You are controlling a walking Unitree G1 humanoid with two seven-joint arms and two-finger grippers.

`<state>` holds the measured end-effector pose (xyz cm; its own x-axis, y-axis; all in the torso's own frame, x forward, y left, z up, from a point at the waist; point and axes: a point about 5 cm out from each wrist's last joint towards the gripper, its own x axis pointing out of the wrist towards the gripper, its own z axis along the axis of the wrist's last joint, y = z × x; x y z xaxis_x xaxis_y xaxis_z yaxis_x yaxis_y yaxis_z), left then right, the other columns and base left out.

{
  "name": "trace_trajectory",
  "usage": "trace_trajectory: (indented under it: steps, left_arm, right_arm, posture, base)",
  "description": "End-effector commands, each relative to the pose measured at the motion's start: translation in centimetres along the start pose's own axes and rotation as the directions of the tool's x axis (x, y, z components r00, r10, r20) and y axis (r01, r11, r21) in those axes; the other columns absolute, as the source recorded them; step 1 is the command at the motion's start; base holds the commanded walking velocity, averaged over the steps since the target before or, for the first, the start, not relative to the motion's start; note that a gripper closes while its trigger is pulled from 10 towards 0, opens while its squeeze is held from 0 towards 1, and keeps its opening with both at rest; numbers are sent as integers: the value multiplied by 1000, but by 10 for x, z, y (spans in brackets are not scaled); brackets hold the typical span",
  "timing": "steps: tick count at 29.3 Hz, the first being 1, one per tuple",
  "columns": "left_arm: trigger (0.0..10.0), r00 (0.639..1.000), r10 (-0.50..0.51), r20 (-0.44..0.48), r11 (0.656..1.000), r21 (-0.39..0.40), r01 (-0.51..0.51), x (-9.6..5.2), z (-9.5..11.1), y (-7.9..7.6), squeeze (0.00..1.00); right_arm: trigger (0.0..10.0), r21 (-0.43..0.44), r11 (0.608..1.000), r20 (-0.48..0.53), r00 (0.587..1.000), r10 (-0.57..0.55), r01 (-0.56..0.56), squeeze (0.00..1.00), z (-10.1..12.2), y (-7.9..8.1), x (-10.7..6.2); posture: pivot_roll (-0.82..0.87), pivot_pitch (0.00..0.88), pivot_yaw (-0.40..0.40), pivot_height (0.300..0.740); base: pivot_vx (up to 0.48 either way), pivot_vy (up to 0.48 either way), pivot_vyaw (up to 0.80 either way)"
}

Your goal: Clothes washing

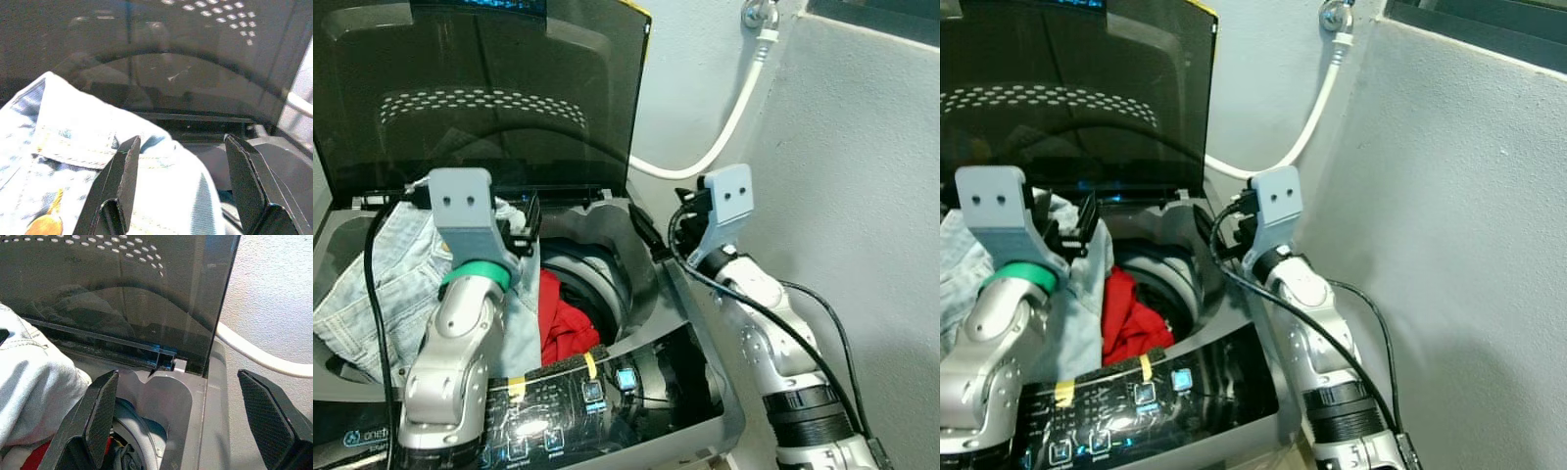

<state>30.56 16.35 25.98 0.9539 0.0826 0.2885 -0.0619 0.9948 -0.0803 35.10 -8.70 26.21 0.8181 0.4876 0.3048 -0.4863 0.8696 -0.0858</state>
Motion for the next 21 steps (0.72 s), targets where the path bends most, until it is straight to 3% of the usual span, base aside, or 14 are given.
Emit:
trace_trajectory:
  steps: [1,11,21]
  left_arm:
    - [10000,1000,5,-16,1000,7,-5,-2,-3,-1,0]
    - [10000,1000,3,-11,999,38,-2,-2,-4,-5,0]
    - [10000,1000,-4,-6,1000,29,4,-2,-2,-8,0]
  right_arm:
    - [10000,1,1000,-27,1000,-6,6,0,-5,-2,-2]
    - [10000,4,1000,-28,1000,-9,9,0,-6,-2,-1]
    - [10000,4,1000,-27,1000,-5,5,0,-6,-3,-1]
  posture:
    - [69,29,-81,740]
    - [65,28,-76,740]
    - [66,27,-78,740]
  base:
    - [0,0,0]
    - [0,0,0]
    - [0,-405,0]
